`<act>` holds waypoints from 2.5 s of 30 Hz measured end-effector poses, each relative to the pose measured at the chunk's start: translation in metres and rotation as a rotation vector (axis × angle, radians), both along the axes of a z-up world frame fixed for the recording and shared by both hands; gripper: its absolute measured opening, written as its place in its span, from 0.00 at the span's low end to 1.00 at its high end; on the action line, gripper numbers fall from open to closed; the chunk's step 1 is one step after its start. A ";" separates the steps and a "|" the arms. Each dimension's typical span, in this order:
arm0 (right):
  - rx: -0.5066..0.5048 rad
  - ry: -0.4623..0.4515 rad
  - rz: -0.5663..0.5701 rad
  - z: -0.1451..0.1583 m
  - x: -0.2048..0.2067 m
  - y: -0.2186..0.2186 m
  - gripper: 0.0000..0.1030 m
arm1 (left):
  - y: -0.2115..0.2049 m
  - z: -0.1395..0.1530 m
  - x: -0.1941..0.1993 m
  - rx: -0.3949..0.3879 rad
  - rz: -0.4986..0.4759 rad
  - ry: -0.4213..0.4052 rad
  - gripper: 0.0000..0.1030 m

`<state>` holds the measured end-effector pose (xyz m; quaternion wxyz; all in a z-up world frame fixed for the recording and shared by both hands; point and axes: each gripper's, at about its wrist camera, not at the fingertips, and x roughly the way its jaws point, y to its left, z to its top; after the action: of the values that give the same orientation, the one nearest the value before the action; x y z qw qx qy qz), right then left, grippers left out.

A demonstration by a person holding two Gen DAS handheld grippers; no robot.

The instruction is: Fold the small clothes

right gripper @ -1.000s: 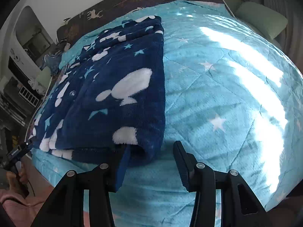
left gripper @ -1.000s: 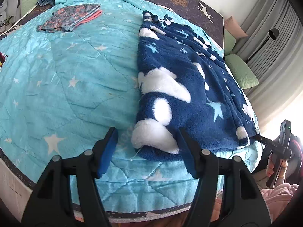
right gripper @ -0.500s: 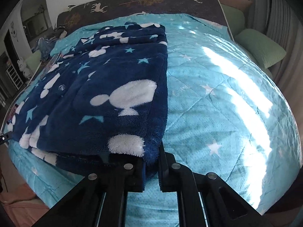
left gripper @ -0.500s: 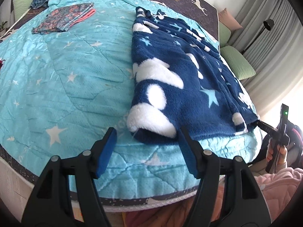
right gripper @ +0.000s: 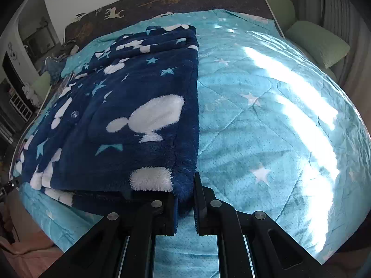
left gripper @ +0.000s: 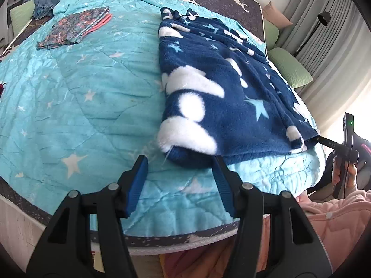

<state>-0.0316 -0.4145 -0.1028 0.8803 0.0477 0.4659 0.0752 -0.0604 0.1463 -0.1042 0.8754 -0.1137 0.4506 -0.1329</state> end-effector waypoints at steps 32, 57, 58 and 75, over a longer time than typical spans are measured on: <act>0.404 0.102 -0.002 -0.010 0.013 -0.024 0.59 | 0.006 -0.001 0.032 -0.154 0.058 0.017 0.72; 0.623 -0.139 0.172 0.109 0.086 -0.007 0.11 | -0.013 0.141 0.113 -0.189 -0.047 -0.267 0.15; 0.622 -0.151 0.180 0.118 0.097 -0.004 0.11 | -0.016 0.150 0.121 -0.182 -0.060 -0.283 0.15; 0.597 -0.120 0.114 0.135 0.260 0.008 0.10 | -0.019 0.153 0.220 -0.026 -0.070 -0.283 0.46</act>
<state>0.2286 -0.4067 0.0326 0.8477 0.2735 0.3724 0.2607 0.1592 0.1277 0.0492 0.9235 -0.0896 0.3245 -0.1838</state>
